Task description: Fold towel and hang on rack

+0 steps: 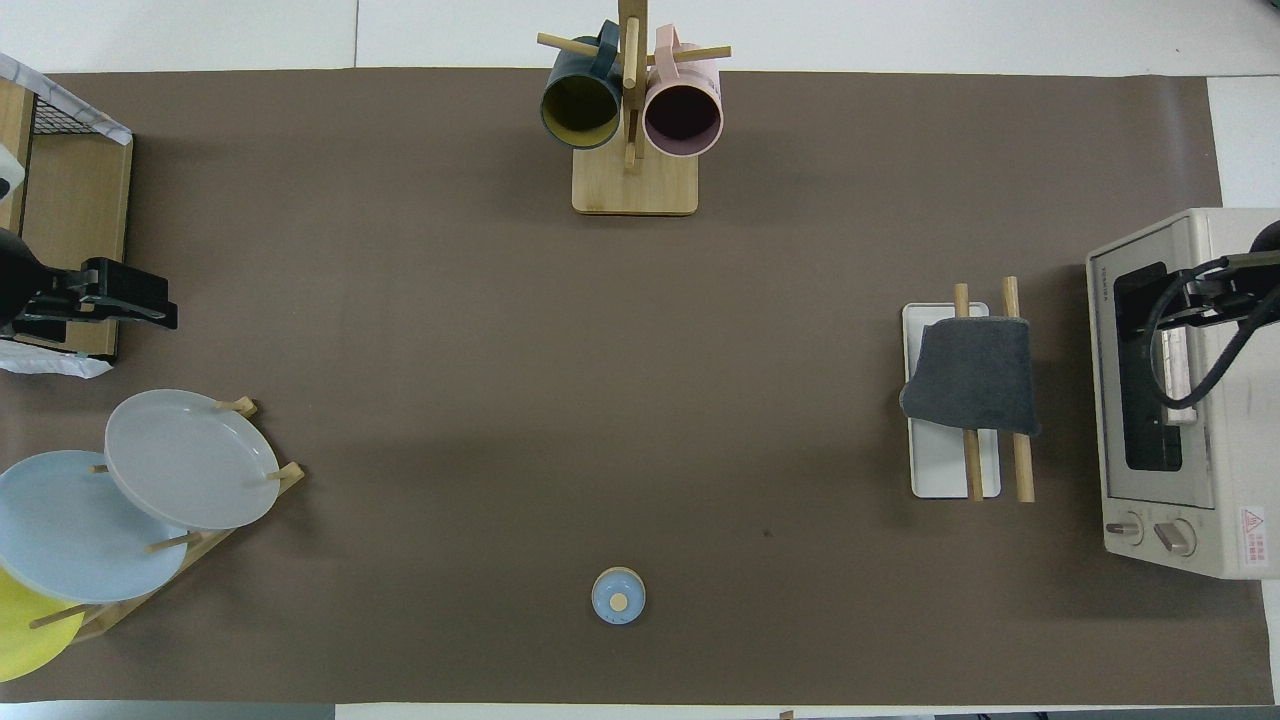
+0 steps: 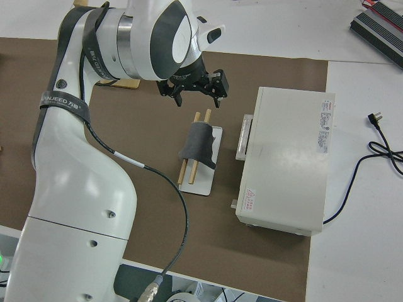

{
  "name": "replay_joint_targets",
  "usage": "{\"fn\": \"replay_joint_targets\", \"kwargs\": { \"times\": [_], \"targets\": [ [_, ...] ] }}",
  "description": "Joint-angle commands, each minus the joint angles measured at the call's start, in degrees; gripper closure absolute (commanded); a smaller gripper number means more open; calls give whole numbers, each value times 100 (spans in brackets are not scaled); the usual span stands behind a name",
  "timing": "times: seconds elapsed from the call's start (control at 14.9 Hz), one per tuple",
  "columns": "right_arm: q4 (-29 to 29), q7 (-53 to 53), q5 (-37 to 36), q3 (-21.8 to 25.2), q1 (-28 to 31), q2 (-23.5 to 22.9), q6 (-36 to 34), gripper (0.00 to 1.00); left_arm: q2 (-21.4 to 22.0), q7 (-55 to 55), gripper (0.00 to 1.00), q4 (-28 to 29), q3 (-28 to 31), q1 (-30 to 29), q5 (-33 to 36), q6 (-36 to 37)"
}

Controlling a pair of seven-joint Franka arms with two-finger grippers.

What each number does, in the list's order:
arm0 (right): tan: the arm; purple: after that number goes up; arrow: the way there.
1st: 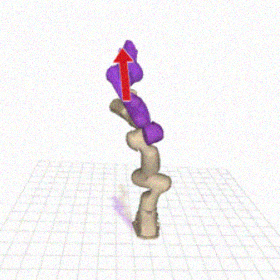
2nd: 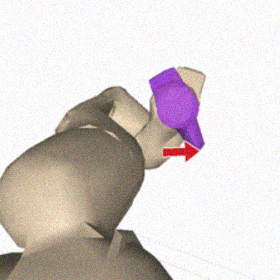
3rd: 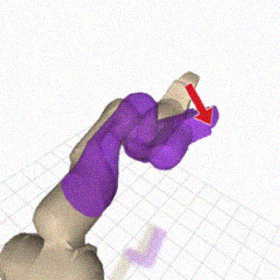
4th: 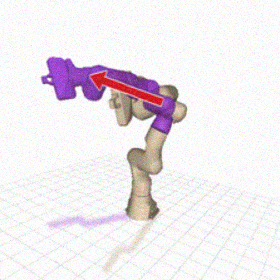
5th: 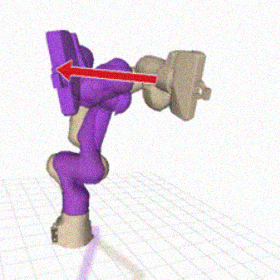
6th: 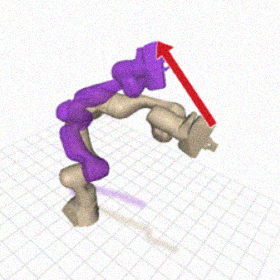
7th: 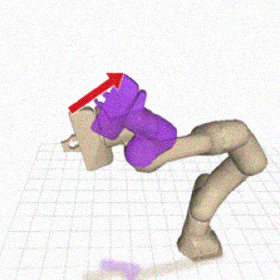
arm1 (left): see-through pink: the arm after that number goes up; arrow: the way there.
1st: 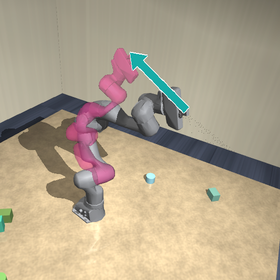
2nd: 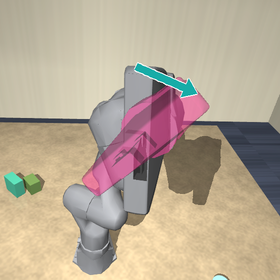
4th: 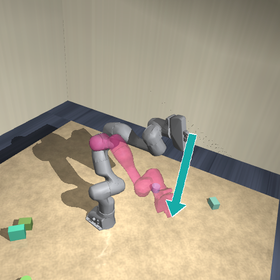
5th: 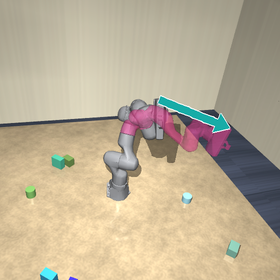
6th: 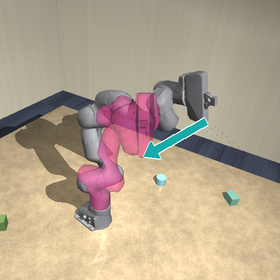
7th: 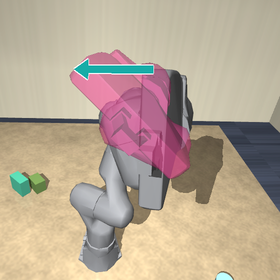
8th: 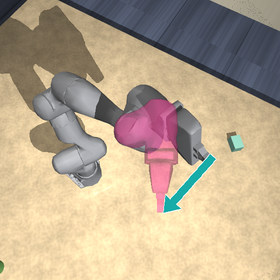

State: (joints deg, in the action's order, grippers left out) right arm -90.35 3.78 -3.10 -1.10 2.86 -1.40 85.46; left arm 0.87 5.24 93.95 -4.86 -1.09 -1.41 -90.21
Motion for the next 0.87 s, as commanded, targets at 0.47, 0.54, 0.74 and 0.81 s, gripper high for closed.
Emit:
{"fn": "replay_joint_targets", "kwargs": {
  "times": [0.47, 0.54, 0.74, 0.81],
  "targets": [
    [254, -150, 135, -22, -14, -44, -73, 0, 36, -23, 0, -34, 20, 3, 80, 56],
    [299, -150, 135, -22, -14, -44, -74, 0, 36, -23, 0, -34, 12, 3, 71, 56],
    [308, -150, 161, -39, -22, -44, -65, 0, 36, -23, 0, -34, 12, 3, 80, 56],
    [308, -150, 161, -39, -22, -44, -65, 0, 36, -23, 0, -34, 12, 3, 80, 56]
  ]
}}
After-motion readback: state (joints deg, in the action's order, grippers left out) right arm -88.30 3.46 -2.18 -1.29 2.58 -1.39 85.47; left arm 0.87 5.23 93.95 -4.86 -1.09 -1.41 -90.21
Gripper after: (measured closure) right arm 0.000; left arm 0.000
